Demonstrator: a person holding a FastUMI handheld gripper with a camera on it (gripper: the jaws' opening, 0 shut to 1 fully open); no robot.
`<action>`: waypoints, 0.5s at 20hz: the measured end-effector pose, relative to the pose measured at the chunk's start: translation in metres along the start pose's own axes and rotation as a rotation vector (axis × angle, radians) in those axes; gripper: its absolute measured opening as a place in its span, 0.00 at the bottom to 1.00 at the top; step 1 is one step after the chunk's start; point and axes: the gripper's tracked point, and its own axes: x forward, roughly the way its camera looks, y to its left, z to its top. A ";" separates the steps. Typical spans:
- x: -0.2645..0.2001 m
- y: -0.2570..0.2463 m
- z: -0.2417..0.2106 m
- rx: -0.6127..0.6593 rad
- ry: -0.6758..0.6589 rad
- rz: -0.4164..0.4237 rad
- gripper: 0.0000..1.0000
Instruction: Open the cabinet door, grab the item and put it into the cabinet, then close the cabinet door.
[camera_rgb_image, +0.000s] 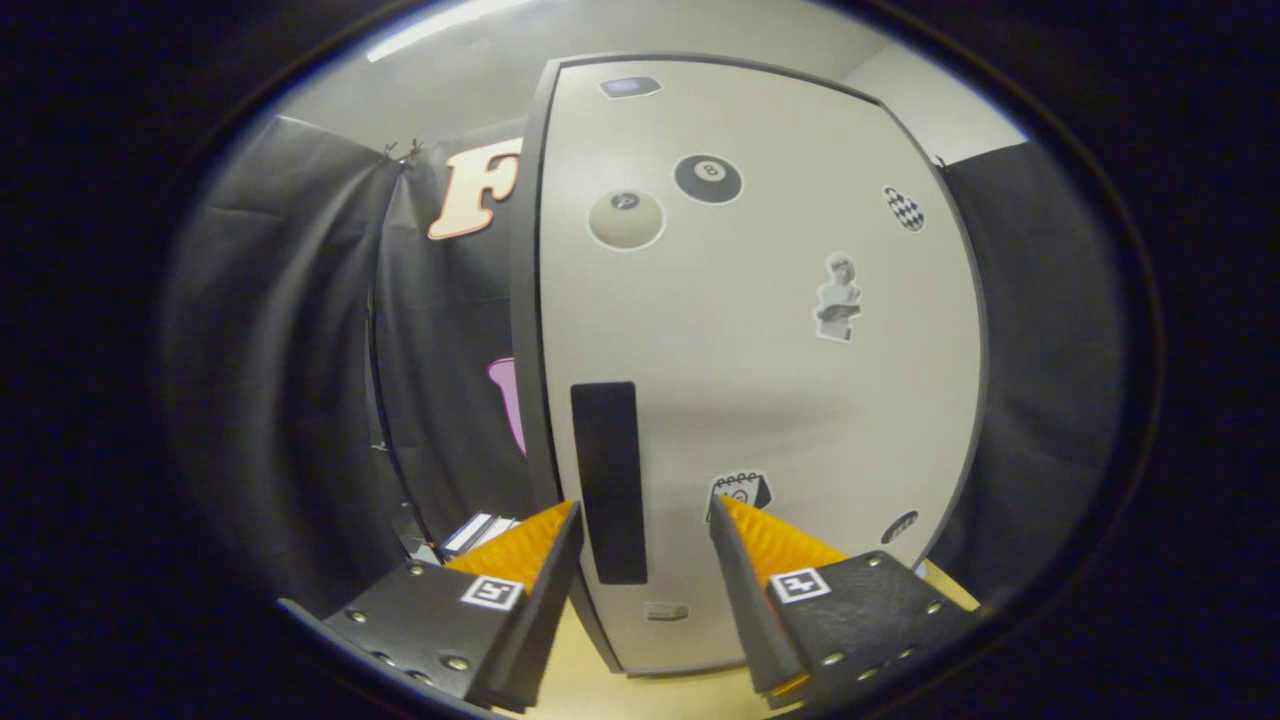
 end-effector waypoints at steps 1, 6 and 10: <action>0.004 0.003 -0.003 -0.002 0.005 0.001 0.71; 0.018 0.007 0.003 -0.002 -0.031 -0.024 0.38; 0.026 0.010 0.009 -0.002 -0.057 -0.059 0.33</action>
